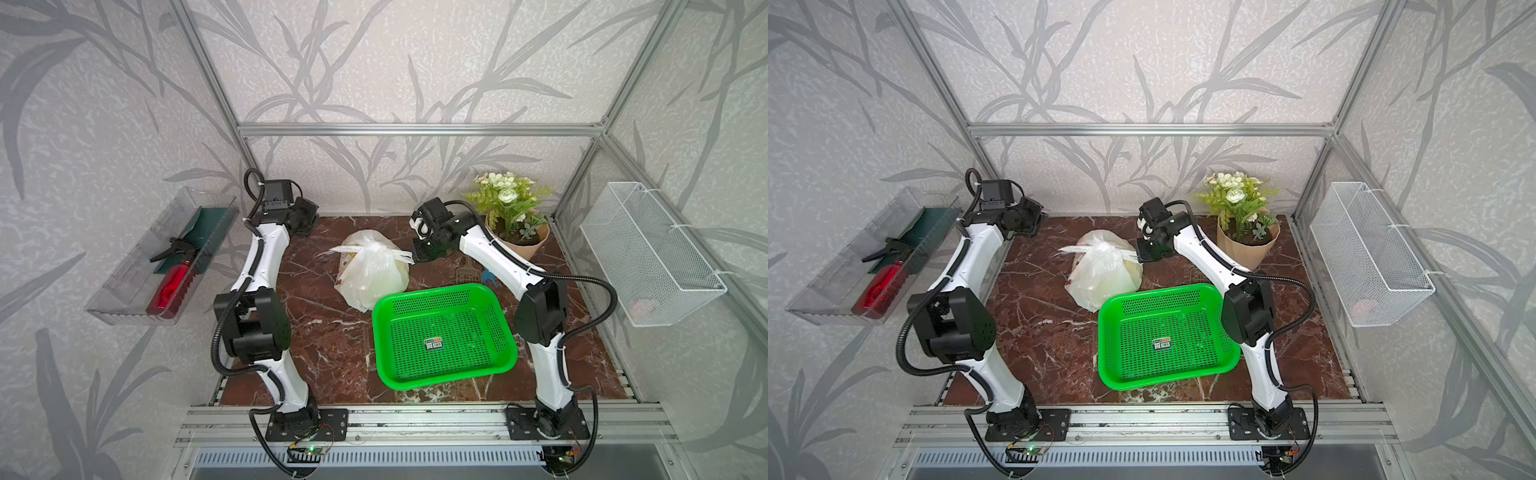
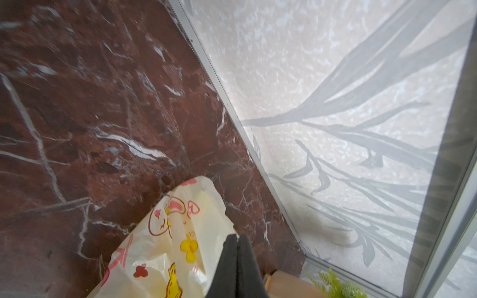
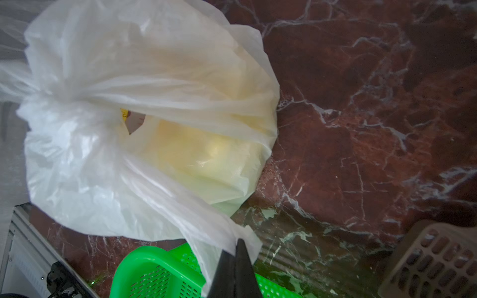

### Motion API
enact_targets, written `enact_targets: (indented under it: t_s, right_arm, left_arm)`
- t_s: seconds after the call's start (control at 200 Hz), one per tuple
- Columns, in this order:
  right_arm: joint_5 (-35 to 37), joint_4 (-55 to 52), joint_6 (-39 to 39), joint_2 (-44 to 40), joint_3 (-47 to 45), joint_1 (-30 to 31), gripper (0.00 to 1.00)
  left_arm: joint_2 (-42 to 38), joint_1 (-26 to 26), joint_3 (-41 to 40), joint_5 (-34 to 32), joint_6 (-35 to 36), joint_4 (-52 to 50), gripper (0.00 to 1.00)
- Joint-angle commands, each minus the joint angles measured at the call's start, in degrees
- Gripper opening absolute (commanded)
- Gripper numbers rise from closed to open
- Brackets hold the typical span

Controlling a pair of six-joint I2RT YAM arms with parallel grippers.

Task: Place the banana into a plastic bag & tie a knot
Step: Tie the plastic bag at the center of the board, then reset both arms

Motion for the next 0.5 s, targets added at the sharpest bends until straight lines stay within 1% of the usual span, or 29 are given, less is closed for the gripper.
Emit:
enact_targets:
  t_s: [0.0, 0.085, 0.185, 0.2, 0.265, 0.3, 0.345, 0.375, 0.435, 0.47, 0.475, 0.485, 0.49, 0.495]
  right_arm:
    - [2.3, -3.1, 2.5, -0.4, -3.2, -0.5, 0.0]
    - [1.9, -0.5, 4.0, -1.3, -5.3, 0.2, 0.0]
    - [-0.8, 4.2, 3.7, -3.4, -6.9, 0.8, 0.0]
    - [-0.9, 4.4, 3.4, -3.6, -6.7, 0.8, 0.05]
    - [-0.6, 4.6, 2.5, -5.2, -5.9, 1.0, 0.35]
    - [-0.6, 5.3, 2.1, -6.5, -6.1, 1.1, 0.47]
    - [-0.2, 6.2, 1.5, -8.4, -6.5, 1.1, 0.57]
    - [0.2, 6.6, 1.1, -9.8, -7.0, 1.1, 0.61]
    - [1.6, 6.8, 0.5, -12.8, -8.5, 1.1, 0.68]
    - [2.7, 7.4, 0.0, -15.0, -10.4, 1.0, 0.83]
    - [2.9, 7.5, -0.1, -15.3, -10.7, 1.0, 0.85]
    - [3.2, 7.8, -0.3, -16.0, -11.4, 1.0, 0.89]
    - [3.4, 7.9, -0.3, -16.4, -11.9, 1.0, 0.91]
    - [3.6, 8.1, -0.4, -16.7, -12.4, 1.0, 0.92]
  left_arm:
    - [-2.4, 0.8, -0.9, -2.2, 0.5, 1.3, 0.0]
    - [-3.8, 0.0, -3.7, -2.3, 0.1, 2.3, 0.0]
    - [-5.7, -0.8, -5.9, -2.4, 0.7, 2.5, 0.0]
    - [-5.9, -0.8, -6.0, -2.4, 1.0, 2.4, 0.01]
    - [-7.4, -1.4, -5.7, -3.6, 2.6, 0.4, 0.23]
    - [-8.4, -2.0, -5.3, -4.7, 3.7, -1.1, 0.32]
    - [-9.6, -2.8, -5.0, -6.7, 5.2, -3.3, 0.46]
    - [-10.6, -3.4, -5.2, -7.7, 5.5, -4.4, 0.55]
    - [-12.9, -4.3, -6.8, -9.3, 5.8, -5.3, 0.68]
    - [-14.6, -5.1, -8.1, -10.1, 6.2, -5.6, 0.74]
    - [-14.8, -5.2, -8.3, -10.3, 6.3, -5.6, 0.79]
    - [-15.3, -5.3, -8.7, -10.6, 6.3, -5.6, 0.91]
    - [-15.6, -5.5, -9.0, -10.8, 6.5, -5.6, 0.95]
    - [-15.9, -5.7, -9.1, -10.9, 6.5, -5.6, 0.97]
